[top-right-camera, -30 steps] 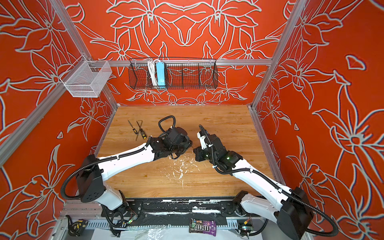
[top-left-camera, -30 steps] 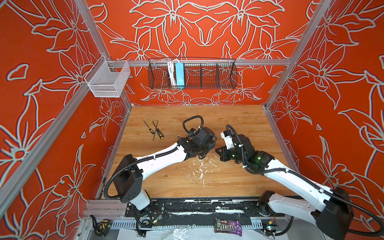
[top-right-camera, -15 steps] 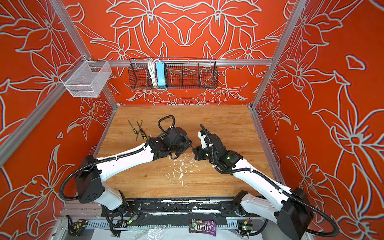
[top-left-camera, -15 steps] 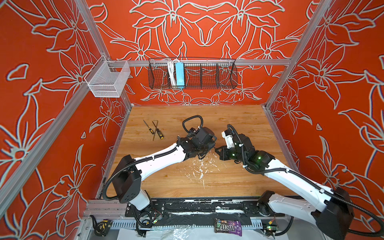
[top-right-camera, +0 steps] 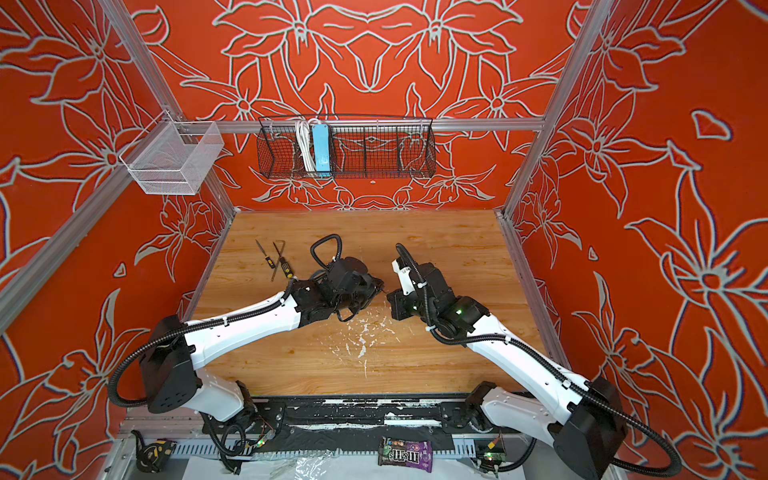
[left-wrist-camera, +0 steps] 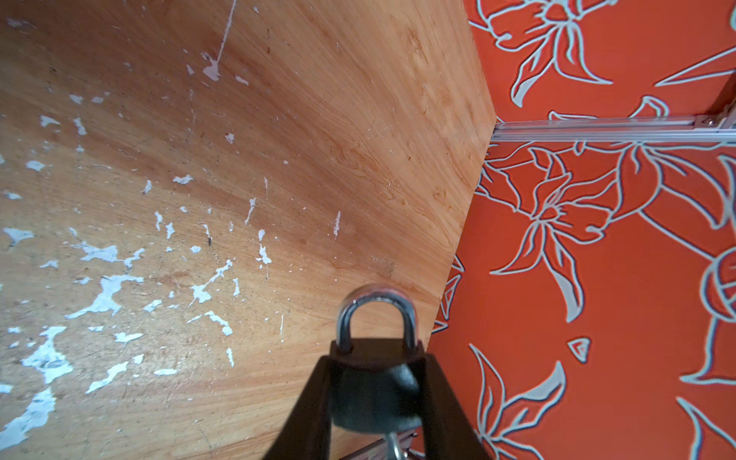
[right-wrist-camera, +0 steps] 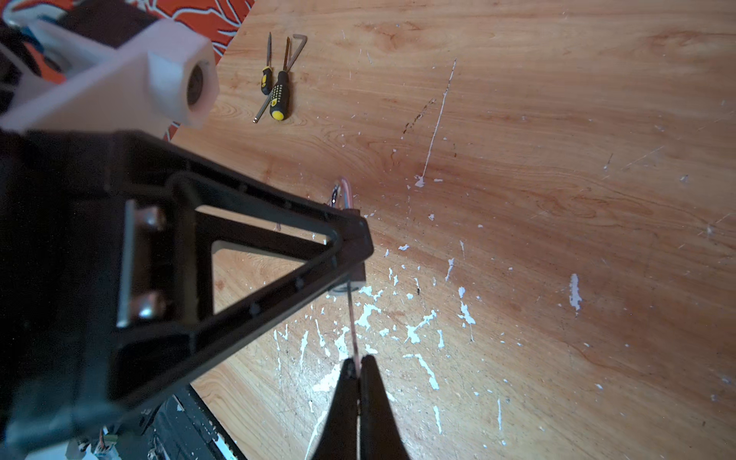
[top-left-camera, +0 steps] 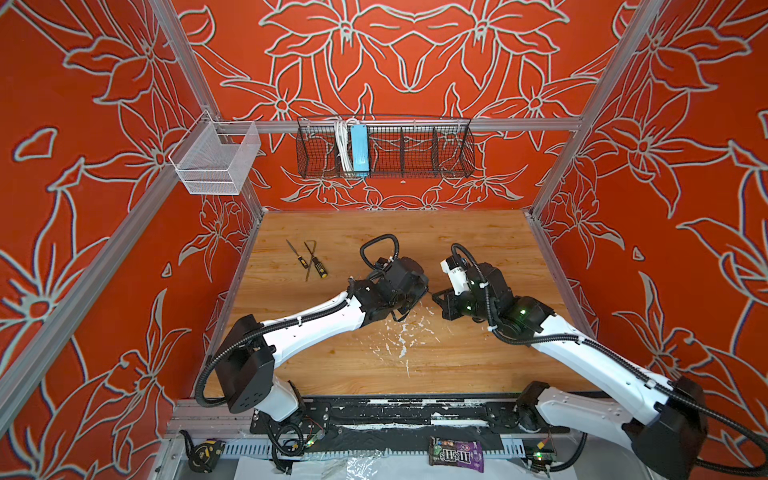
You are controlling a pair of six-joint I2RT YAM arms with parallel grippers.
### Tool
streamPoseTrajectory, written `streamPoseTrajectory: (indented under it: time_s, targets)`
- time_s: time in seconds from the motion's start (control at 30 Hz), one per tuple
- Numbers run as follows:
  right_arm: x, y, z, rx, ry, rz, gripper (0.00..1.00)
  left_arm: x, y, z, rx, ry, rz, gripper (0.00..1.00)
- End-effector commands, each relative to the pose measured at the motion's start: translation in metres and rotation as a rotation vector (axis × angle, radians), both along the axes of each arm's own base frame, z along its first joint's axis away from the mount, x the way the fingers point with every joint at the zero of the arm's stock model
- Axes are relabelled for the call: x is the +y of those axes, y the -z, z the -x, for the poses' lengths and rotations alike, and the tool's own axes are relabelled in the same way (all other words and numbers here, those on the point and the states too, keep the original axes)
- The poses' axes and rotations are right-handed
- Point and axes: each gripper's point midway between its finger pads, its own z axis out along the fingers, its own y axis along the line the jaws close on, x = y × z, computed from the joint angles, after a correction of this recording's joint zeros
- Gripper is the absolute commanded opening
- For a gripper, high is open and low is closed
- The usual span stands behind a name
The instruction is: Unlock with the key
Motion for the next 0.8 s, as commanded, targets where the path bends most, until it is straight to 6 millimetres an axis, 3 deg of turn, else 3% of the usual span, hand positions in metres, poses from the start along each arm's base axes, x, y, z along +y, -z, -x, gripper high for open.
streamPoseTrajectory:
  time_s: [0.0,0.17,0.4,0.57,0.77]
  targets:
    - [0.013,-0.031,-0.016,-0.089,0.058,-0.149,0.00,-0.026,-0.010,0.020,0.028,0.089,0.105,0.00]
    - [0.013,-0.011,-0.013,-0.074,0.117,-0.121,0.00,-0.029,-0.020,0.014,-0.015,0.073,0.140,0.00]
    - [0.033,-0.006,-0.015,-0.062,0.103,-0.216,0.00,-0.029,-0.027,0.009,-0.054,0.055,0.178,0.00]
    - [0.032,-0.012,-0.022,-0.066,0.147,-0.246,0.00,-0.027,-0.030,0.011,-0.059,0.065,0.162,0.00]
    - [0.012,-0.034,-0.031,-0.181,0.205,-0.157,0.00,-0.013,-0.025,0.015,-0.047,0.046,0.078,0.00]
